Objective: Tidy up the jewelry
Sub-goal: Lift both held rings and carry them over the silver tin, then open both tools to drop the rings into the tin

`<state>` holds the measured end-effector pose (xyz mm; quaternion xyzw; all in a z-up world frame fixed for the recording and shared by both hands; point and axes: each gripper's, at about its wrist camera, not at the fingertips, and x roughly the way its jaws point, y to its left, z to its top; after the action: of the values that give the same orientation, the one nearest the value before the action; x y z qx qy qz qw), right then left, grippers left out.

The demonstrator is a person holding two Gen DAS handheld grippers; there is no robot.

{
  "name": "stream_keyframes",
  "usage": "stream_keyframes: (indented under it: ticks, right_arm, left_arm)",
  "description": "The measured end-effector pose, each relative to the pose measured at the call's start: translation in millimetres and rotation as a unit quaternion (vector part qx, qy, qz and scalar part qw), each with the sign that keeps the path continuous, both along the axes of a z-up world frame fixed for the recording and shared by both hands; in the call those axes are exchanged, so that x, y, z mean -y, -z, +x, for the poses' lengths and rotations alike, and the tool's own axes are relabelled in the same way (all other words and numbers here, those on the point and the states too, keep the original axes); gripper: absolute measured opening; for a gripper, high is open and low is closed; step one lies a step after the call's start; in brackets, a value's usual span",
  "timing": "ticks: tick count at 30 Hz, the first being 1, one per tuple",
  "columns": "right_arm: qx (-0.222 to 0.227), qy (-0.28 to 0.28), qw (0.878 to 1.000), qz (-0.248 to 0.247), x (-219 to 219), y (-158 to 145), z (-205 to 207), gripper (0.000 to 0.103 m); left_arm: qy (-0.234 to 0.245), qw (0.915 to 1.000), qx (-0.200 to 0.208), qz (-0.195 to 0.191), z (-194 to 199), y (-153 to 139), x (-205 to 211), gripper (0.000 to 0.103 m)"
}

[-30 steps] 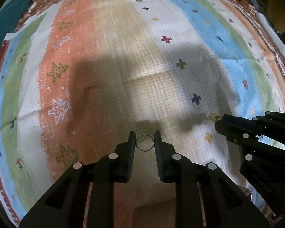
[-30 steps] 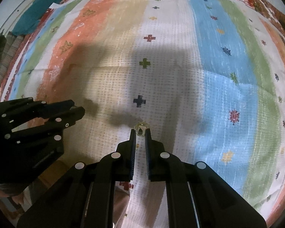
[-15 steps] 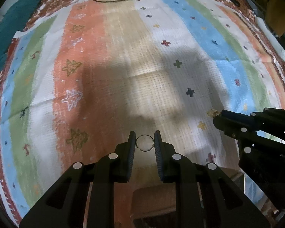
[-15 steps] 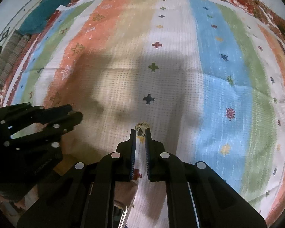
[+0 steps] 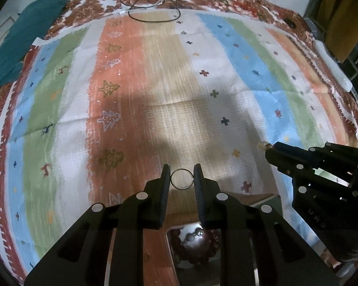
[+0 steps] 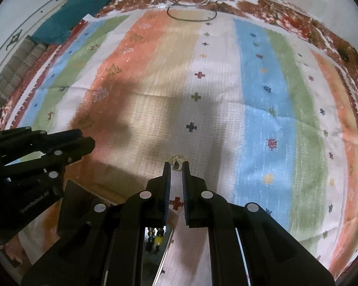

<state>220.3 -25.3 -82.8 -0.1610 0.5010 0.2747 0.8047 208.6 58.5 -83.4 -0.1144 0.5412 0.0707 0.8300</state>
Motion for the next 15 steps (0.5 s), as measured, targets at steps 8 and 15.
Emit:
stream_keyframes:
  ticks: [8,15]
  right_arm:
    - [0.013,-0.009,1.0,0.013,6,-12,-23,0.01]
    - [0.019,-0.015,0.999,0.024,11,-18,-40,0.01]
  left_arm:
    - [0.005,0.9997,0.023,0.007,-25,-18,11,0.019]
    - [0.009,0.999,0.043,0.007,-45,-31,18,0.019]
